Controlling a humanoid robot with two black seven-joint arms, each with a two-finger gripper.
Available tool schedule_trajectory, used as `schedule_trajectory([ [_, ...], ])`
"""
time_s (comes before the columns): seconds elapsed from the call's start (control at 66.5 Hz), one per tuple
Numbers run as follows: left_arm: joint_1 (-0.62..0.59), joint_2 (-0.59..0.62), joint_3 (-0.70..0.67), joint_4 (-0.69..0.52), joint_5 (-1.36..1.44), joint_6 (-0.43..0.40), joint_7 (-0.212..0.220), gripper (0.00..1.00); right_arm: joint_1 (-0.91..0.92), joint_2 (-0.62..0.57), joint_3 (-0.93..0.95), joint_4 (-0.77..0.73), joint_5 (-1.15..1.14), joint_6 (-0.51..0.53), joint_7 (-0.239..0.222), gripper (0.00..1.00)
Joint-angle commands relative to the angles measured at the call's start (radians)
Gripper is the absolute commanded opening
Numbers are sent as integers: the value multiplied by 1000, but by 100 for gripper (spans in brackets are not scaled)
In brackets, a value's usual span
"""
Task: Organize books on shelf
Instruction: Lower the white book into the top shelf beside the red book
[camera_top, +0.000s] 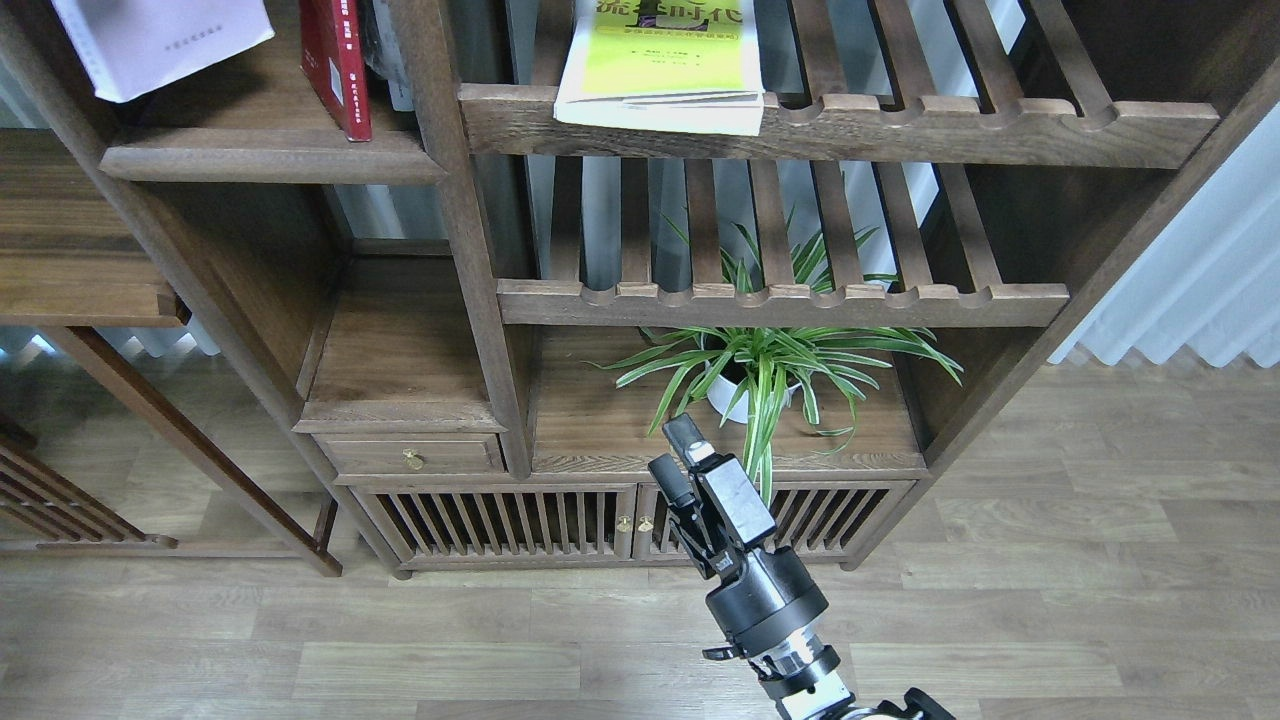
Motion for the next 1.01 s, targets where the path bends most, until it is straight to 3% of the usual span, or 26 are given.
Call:
schedule_trajectory([
  [0.0,-2,-45,-30,26,74,0,0,6,0,0,-1,0,0,0,0,100],
  [0.195,1,-124,-83,62,157,0,0,6,0,0,-2,0,0,2,0,100],
  [0.586,4,-224,-165,167,175,0,-122,6,0,0,-3,0,0,2,-1,100],
  [0.992,8,-272,-149,185,230,0,-131,6,0,0,-9,2,0,2,-1,100],
])
